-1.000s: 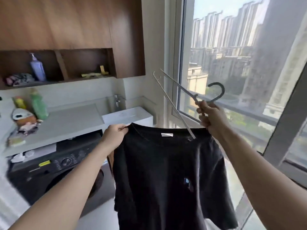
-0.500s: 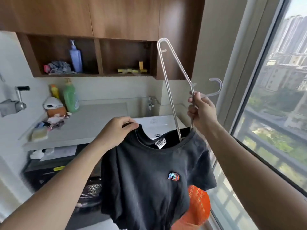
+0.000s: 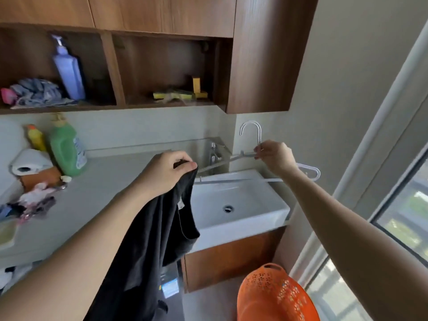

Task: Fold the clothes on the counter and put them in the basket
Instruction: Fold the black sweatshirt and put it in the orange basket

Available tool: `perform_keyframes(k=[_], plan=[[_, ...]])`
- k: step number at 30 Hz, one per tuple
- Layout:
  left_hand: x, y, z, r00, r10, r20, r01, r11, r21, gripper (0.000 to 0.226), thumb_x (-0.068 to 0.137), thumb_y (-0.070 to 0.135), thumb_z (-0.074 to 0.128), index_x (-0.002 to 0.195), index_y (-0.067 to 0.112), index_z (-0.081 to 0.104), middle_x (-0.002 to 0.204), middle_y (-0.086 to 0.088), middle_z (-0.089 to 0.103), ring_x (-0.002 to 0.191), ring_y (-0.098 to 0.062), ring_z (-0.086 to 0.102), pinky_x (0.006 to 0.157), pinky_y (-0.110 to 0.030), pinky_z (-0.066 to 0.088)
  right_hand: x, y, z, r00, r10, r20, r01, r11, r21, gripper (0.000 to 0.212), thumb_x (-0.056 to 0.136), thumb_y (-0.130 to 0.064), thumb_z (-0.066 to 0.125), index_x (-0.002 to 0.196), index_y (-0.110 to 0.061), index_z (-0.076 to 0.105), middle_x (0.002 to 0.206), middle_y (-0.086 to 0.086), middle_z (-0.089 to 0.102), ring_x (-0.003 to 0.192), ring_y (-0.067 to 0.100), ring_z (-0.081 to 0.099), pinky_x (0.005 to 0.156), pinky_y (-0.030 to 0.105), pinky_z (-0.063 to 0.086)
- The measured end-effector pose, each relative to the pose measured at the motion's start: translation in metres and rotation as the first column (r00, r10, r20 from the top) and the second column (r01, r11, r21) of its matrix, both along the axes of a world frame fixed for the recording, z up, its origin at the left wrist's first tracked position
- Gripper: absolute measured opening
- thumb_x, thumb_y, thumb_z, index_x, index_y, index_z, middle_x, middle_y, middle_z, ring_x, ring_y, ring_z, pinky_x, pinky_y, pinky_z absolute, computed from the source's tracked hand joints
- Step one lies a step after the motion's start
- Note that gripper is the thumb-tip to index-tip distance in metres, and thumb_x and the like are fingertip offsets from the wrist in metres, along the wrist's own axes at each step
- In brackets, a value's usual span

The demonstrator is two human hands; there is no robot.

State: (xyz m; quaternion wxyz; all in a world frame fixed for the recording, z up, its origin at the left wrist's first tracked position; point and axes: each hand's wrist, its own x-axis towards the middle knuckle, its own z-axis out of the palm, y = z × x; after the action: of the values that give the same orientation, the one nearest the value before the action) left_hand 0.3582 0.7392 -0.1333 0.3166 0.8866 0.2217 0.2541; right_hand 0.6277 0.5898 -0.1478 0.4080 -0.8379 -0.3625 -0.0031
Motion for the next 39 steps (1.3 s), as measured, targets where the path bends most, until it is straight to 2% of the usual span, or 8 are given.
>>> perform_keyframes(k=[6, 13, 19, 27, 29, 31, 34, 39], plan=[[0.06, 0.077, -0.021, 0.997, 0.059, -0.049, -0.059, 0.998, 0.001, 0.01, 0.093, 0.03, 0.065, 0.085, 0.027, 0.07, 0.088, 0.014, 0.071, 0.086, 0.001, 0.062, 0.076, -0.009, 0.04, 0.074, 0.083, -0.067, 0.994, 0.022, 0.108, 0.021, 0.924, -0.381, 0.022, 0.094, -0.025, 0.051, 0.097, -0.025, 0.072, 0.105, 0.006, 0.072, 0.103, 0.034, 0.062, 0.092, 0.04, 0.042], [0.13, 0.156, -0.052, 0.968, 0.166, -0.187, -0.178, 0.983, -0.049, 0.011, 0.093, 0.031, 0.066, 0.083, 0.032, 0.069, 0.086, 0.022, 0.07, 0.087, 0.006, 0.06, 0.071, -0.001, 0.037, 0.156, 0.173, -0.171, 0.993, 0.109, -0.037, -0.108, 0.773, -0.625, 0.025, 0.098, -0.027, 0.049, 0.112, -0.019, 0.069, 0.114, 0.012, 0.067, 0.105, 0.034, 0.062, 0.093, 0.04, 0.049], [0.151, 0.188, -0.082, 0.96, 0.172, -0.223, -0.201, 0.973, -0.115, 0.01, 0.088, 0.025, 0.072, 0.086, 0.035, 0.07, 0.094, 0.021, 0.072, 0.098, 0.002, 0.063, 0.091, -0.019, 0.043, 0.181, 0.204, -0.253, 0.978, 0.121, -0.171, -0.207, 0.686, -0.697, 0.017, 0.087, -0.02, 0.059, 0.097, -0.019, 0.073, 0.101, 0.009, 0.071, 0.099, 0.031, 0.065, 0.087, 0.035, 0.053], [0.144, 0.193, -0.083, 0.97, 0.029, -0.24, -0.083, 0.972, -0.218, 0.022, 0.089, 0.015, 0.071, 0.099, 0.035, 0.074, 0.104, 0.024, 0.072, 0.108, 0.008, 0.061, 0.103, -0.02, 0.04, 0.159, 0.234, -0.241, 0.945, 0.183, -0.272, -0.289, 0.854, -0.432, 0.014, 0.092, -0.022, 0.064, 0.1, -0.018, 0.074, 0.103, 0.002, 0.073, 0.1, 0.024, 0.066, 0.08, 0.025, 0.046], [0.137, 0.188, -0.08, 0.973, 0.039, -0.229, -0.085, 0.977, -0.197, 0.023, 0.09, 0.017, 0.07, 0.097, 0.039, 0.074, 0.103, 0.024, 0.072, 0.106, 0.007, 0.062, 0.102, -0.021, 0.041, 0.129, 0.238, -0.215, 0.812, 0.349, -0.467, -0.469, 0.867, -0.168, 0.014, 0.09, -0.031, 0.07, 0.1, -0.022, 0.074, 0.098, -0.008, 0.073, 0.095, 0.013, 0.068, 0.079, 0.023, 0.046], [0.123, 0.18, -0.074, 0.978, 0.051, -0.203, -0.088, 0.98, -0.178, 0.024, 0.09, 0.018, 0.07, 0.093, 0.041, 0.074, 0.101, 0.025, 0.072, 0.104, 0.007, 0.063, 0.099, -0.02, 0.042, 0.093, 0.239, -0.191, 0.628, 0.515, -0.584, -0.658, 0.751, -0.046, 0.026, 0.084, -0.048, 0.072, 0.107, -0.036, 0.069, 0.109, -0.015, 0.07, 0.102, 0.004, 0.066, 0.089, 0.023, 0.05], [0.089, 0.17, -0.063, 0.99, 0.089, -0.11, -0.106, 0.982, -0.155, 0.024, 0.091, 0.015, 0.069, 0.092, 0.038, 0.073, 0.097, 0.023, 0.073, 0.099, 0.006, 0.065, 0.094, -0.017, 0.045, 0.045, 0.241, -0.174, 0.582, 0.628, -0.516, -0.791, 0.583, -0.183, 0.037, 0.08, -0.05, 0.075, 0.114, -0.042, 0.062, 0.116, -0.011, 0.066, 0.11, 0.007, 0.062, 0.096, 0.024, 0.048], [-0.011, 0.151, -0.036, 0.958, 0.266, 0.108, -0.263, 0.964, -0.049, 0.026, 0.09, 0.015, 0.07, 0.089, 0.041, 0.071, 0.093, 0.031, 0.071, 0.095, 0.012, 0.063, 0.091, -0.011, 0.045, -0.024, 0.226, -0.154, 0.772, 0.627, -0.105, -0.555, 0.584, -0.592, 0.022, 0.089, -0.018, 0.055, 0.105, -0.027, 0.068, 0.103, 0.0, 0.069, 0.101, 0.027, 0.058, 0.081, 0.035, 0.048]])
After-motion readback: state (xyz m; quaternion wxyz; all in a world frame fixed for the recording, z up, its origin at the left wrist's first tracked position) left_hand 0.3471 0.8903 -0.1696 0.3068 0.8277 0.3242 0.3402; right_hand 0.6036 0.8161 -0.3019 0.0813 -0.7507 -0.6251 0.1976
